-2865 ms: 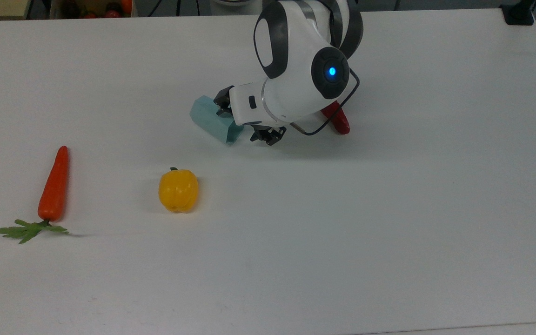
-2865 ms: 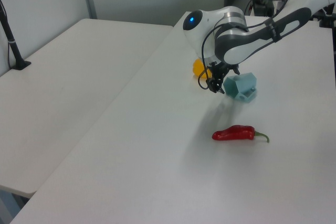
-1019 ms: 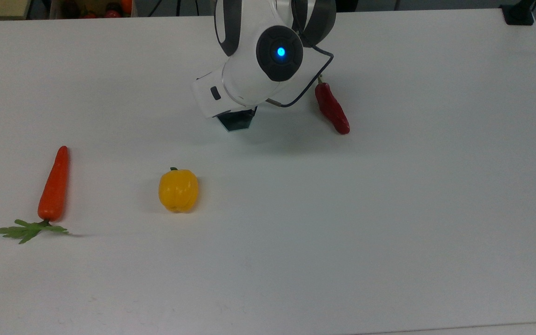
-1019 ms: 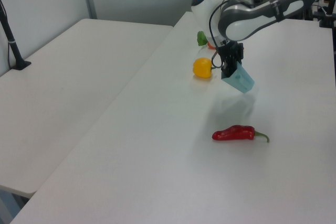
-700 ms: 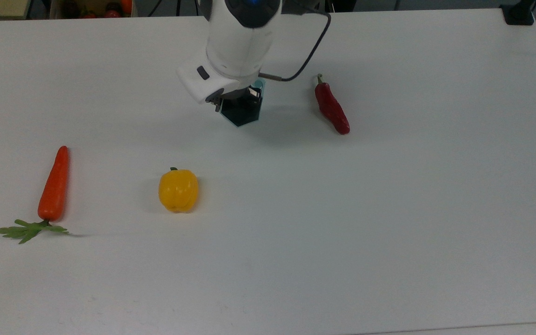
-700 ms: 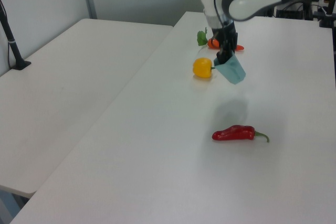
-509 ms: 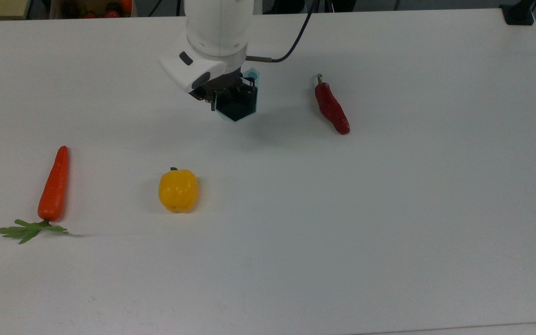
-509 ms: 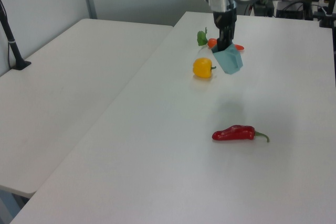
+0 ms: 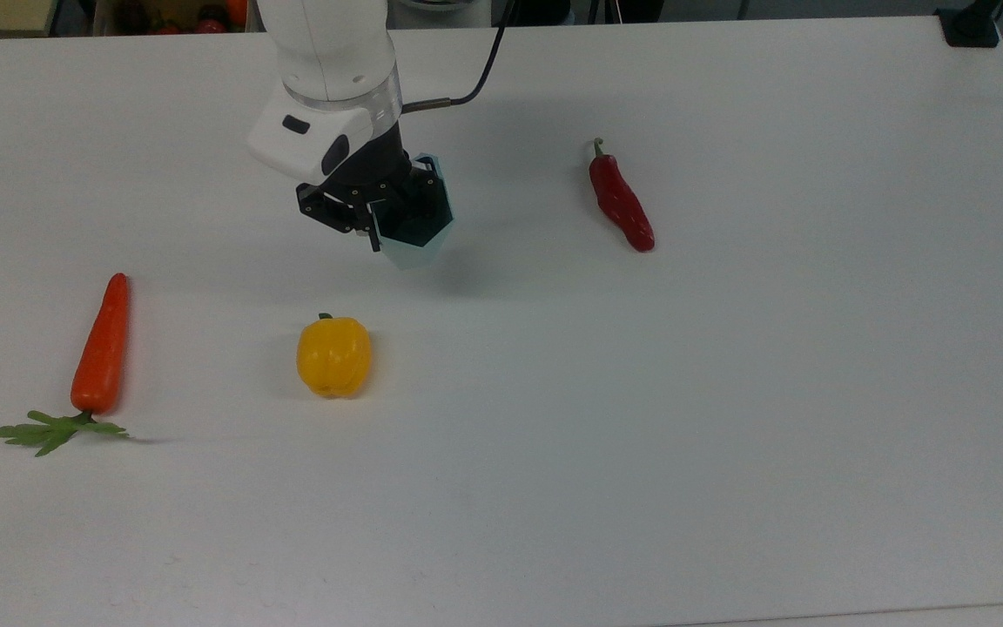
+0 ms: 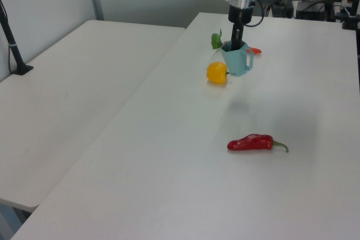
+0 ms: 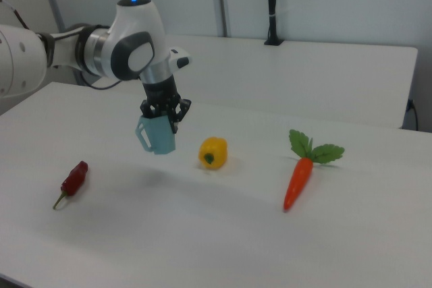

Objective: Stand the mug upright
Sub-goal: 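Lower the upright mug onto the table beside the yellow pepper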

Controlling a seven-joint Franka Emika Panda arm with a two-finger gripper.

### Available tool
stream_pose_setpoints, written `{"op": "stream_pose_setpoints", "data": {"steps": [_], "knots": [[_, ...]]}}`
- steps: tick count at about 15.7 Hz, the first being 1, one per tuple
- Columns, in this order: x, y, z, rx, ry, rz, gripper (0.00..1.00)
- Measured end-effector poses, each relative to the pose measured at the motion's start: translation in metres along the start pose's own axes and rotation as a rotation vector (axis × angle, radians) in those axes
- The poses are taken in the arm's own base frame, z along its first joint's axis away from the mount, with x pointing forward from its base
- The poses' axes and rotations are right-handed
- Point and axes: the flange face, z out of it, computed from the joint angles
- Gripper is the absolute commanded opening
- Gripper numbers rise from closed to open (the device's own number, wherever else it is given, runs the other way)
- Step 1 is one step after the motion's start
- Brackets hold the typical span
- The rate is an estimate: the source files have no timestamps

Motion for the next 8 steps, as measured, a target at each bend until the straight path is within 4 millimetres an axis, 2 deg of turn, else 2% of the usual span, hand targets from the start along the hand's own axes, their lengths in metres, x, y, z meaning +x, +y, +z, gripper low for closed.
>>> {"op": "stream_pose_setpoints", "data": {"steps": [5,8], "knots": [[-0.027,-0.004,0.016,0.011,0.015,-0.29,0.0],[-0.034,-0.006,0.026,0.056,0.018,-0.341,0.0]]}}
